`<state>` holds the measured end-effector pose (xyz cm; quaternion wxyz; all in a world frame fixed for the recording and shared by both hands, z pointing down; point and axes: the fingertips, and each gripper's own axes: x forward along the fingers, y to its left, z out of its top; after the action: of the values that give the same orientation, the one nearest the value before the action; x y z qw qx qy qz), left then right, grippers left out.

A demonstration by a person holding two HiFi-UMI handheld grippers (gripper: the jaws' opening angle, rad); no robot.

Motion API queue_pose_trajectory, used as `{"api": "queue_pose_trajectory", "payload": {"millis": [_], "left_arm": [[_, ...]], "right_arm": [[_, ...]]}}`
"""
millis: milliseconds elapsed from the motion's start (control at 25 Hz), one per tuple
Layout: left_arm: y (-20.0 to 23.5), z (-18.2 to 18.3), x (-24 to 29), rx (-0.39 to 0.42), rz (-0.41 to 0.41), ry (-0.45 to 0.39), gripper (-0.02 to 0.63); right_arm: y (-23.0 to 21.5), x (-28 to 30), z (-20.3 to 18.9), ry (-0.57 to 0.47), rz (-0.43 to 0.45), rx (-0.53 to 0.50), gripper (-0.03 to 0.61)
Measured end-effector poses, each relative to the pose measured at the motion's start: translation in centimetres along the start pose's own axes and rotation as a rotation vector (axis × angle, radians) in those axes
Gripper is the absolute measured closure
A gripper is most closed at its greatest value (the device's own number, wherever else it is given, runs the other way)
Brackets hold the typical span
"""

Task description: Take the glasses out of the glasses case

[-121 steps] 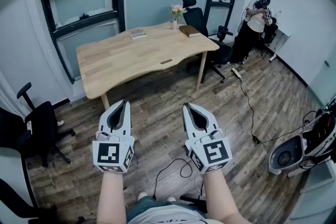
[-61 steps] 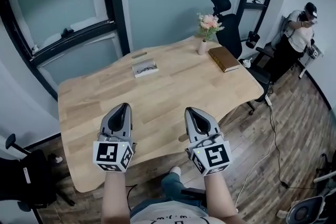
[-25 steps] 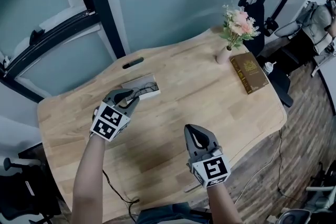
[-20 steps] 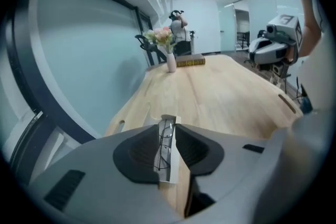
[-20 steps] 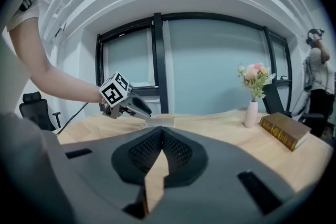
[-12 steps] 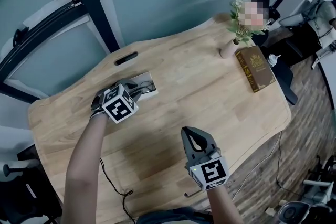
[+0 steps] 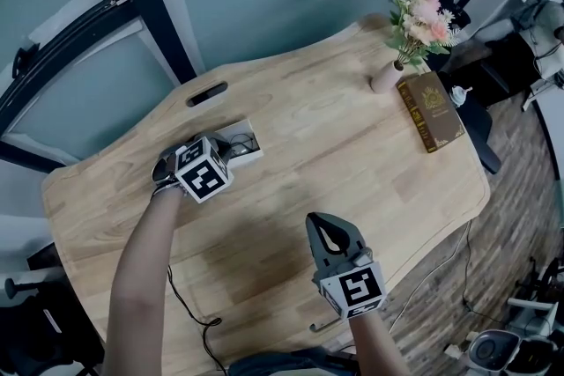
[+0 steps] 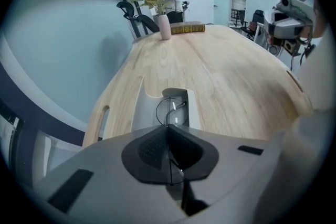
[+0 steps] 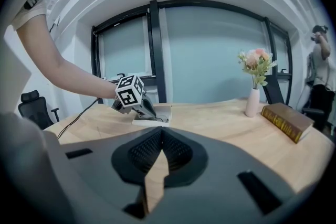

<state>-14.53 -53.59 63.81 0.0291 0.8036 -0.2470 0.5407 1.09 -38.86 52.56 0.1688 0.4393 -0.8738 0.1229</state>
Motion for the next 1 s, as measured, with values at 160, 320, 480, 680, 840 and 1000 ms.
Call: {"api": "queue_pose_trajectory", "payload": {"millis": [160, 320, 480, 680, 840, 1000], "left_arm": [[0.5, 0.4, -1.1, 0.007, 0.041, -0.018, 0.592], [1.0, 1.1, -3.0, 0.038, 0.111, -0.036, 0.592], [1.8, 2.5, -6.4, 0.057, 0.185, -0.070, 0.592], [2.1, 4.2, -10.7, 0.076, 0.249, -0.102, 0.592], [1.6, 5.6, -12.9, 0.079, 0.283, -0.127, 0.592], [0.4, 7.4, -12.9, 0.105, 0.275, -0.135, 0.592]], "right_arm": [[0.0, -0.1, 0.7, -0.010, 0.000, -0.003, 0.568], [0.6, -0.7, 1.9, -0.033, 0.012, -0.019, 0.568], [1.2, -2.0, 3.1, -0.064, 0.011, -0.025, 0.568], [2.0, -4.2, 4.6, -0.109, 0.007, -0.036, 0.568], [2.4, -6.0, 4.7, -0.128, -0.004, -0.030, 0.568], [1.9, -7.2, 4.6, -0.138, -0.025, -0.021, 0.568]]}}
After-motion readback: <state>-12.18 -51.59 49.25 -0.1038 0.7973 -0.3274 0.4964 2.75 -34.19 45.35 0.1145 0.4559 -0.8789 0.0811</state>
